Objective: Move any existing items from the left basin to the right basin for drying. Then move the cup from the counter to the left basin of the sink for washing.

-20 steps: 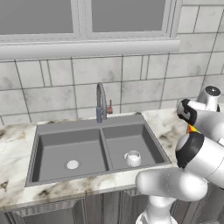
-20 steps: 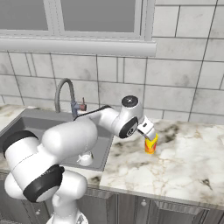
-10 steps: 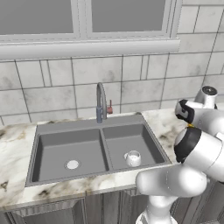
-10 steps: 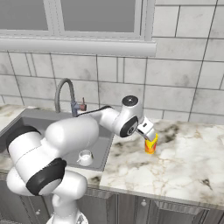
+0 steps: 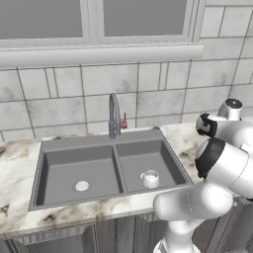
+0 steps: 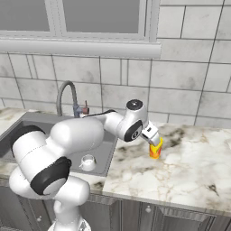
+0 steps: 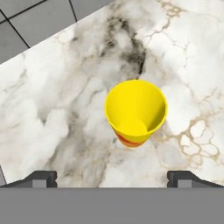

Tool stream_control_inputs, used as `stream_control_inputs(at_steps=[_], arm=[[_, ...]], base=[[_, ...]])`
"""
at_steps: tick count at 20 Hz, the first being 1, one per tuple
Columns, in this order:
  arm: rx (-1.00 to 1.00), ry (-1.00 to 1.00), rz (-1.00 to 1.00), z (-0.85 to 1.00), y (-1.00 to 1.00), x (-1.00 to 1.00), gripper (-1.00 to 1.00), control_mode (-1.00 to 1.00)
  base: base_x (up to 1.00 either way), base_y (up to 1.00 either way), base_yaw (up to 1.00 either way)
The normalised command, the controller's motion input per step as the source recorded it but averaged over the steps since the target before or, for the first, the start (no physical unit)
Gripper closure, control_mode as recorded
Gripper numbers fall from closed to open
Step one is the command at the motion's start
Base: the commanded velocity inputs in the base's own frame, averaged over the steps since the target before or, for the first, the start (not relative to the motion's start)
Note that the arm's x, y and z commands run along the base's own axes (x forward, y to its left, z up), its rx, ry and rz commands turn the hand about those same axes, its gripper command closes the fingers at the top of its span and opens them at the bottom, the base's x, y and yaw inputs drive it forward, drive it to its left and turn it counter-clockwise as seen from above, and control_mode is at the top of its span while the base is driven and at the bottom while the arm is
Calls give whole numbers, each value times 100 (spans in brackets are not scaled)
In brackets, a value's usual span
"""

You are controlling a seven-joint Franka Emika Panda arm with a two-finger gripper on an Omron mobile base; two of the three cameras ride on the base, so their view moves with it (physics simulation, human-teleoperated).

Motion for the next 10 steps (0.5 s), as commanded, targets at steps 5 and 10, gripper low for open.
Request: stream_control_inputs(at_steps=[5,10], arm=[[0,0,2,-13,0,0,-100,-100],[0,0,2,-18,0,0,-100,-100]], base=[[0,0,0],[0,0,0]])
